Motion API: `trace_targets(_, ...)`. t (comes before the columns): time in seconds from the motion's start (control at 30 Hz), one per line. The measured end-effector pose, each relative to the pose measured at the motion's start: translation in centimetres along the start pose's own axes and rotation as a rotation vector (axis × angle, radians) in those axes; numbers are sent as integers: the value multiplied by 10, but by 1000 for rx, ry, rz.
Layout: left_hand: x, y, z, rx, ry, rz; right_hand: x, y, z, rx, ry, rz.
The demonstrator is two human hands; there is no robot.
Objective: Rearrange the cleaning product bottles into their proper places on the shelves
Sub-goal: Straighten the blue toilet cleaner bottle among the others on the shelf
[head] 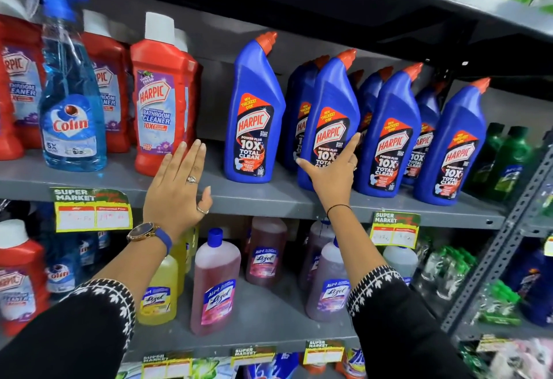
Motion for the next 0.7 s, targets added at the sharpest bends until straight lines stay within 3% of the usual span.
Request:
trace_targets(0.4,0,0,1,-2,10,13,3,-6,-5,-32,-45,-18)
trace_targets(0.5,0,1,0,-3,14,8,-2,-10,-7,-16,-72,76)
trace_targets(0.63,0,1,0,-1,21,18,-11,-58,-13,-165,0,274)
trace_targets(0.7,0,1,1,4,28,28,11,-109,-4,-248,-1,206)
Point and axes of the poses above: each hand's wrist, its own y-axis towards the middle knuckle, its own x-axis out of the palm, z = x × y, the point moved 7 cm from there along y, towards the middle knuckle, and after that the axes turned 3 degrees about -x, right-handed, at the moved point
